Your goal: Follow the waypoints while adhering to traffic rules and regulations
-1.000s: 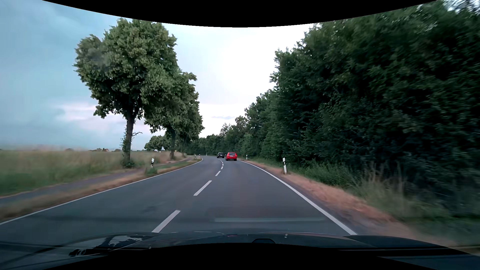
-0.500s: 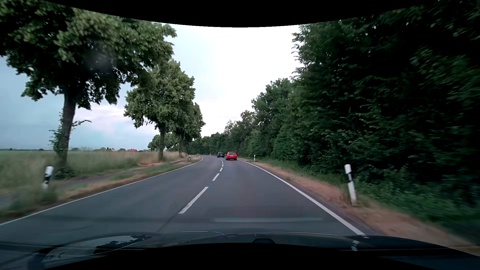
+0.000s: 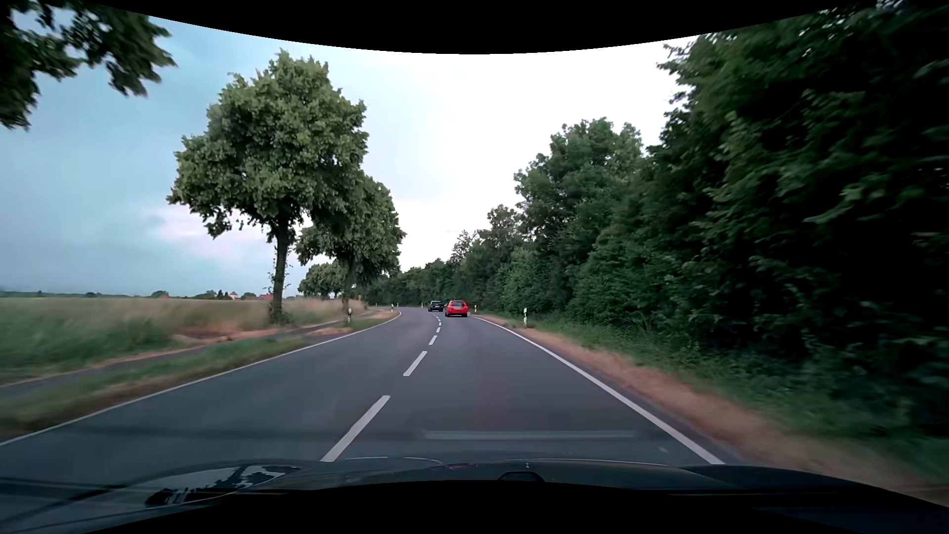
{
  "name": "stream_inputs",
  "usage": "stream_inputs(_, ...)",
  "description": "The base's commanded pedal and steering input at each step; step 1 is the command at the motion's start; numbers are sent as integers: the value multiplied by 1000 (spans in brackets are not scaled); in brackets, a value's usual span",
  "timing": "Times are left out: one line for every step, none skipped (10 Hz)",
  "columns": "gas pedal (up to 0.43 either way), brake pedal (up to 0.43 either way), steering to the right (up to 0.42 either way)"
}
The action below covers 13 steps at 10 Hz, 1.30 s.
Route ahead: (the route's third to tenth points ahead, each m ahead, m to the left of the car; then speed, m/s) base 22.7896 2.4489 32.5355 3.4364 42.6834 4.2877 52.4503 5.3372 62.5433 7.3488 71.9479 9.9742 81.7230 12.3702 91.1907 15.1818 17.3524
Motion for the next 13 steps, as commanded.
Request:
stream_inputs(220,0,-17)
stream_inputs(220,0,-16)
stream_inputs(228,0,-16)
stream_inputs(228,0,-16)
stream_inputs(228,0,-16)
stream_inputs(228,0,-16)
stream_inputs(228,0,-17)
stream_inputs(228,0,-17)
stream_inputs(228,0,-17)
stream_inputs(228,0,-17)
stream_inputs(228,0,-18)
stream_inputs(228,0,-20)
stream_inputs(228,0,-20)
